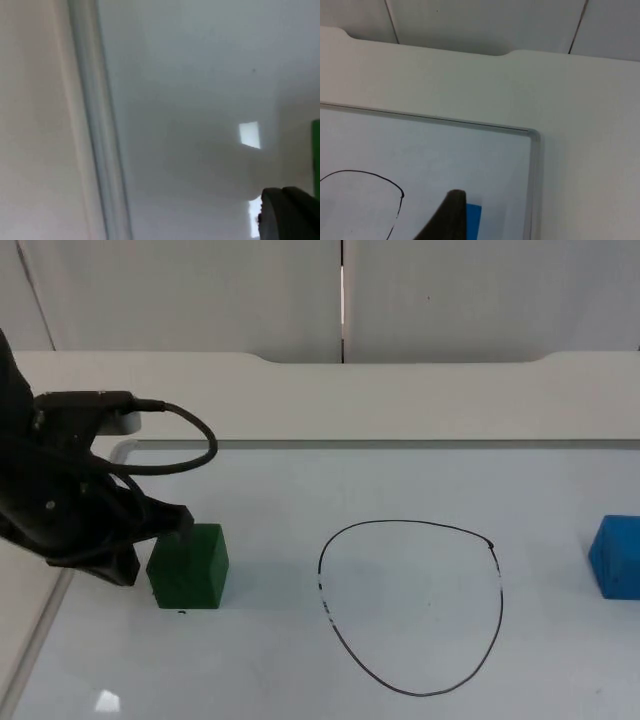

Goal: Push the two cubes into the marked area.

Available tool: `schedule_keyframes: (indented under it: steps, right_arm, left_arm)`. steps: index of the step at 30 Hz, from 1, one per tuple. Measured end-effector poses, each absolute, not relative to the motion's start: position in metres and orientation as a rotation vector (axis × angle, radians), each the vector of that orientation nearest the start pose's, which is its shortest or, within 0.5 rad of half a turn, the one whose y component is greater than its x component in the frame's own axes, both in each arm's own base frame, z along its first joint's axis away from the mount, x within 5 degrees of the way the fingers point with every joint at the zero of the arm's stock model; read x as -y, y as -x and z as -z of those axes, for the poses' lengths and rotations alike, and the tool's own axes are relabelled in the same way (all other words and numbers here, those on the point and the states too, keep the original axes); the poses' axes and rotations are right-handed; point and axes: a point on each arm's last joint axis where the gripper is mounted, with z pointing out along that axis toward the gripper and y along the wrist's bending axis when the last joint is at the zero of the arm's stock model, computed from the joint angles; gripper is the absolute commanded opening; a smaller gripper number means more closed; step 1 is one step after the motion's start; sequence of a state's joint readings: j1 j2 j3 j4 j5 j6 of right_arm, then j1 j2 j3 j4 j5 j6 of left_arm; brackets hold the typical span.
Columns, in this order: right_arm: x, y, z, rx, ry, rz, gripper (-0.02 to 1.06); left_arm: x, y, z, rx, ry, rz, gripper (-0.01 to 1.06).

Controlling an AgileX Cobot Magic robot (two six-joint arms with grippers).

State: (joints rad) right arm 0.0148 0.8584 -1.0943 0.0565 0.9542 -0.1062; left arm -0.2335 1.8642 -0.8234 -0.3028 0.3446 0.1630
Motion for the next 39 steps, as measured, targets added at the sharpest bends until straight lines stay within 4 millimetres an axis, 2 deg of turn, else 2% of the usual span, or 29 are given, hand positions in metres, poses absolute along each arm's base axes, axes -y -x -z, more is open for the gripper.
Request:
schedule_keyframes:
  steps: [24, 39]
  right_arm:
    - [-0.006, -0.148, -0.408, -2.206, 0.113, -0.024, 1.02]
    - [-0.007, -0.148, -0.408, -2.213, 0.110, -0.028, 1.02]
  left_arm:
    - [0.109, -0.288, -0.104, -2.870, -0.214, 0.255, 0.00]
    - [0.109, -0.290, -0.104, -2.843, -0.209, 0.253, 0.00]
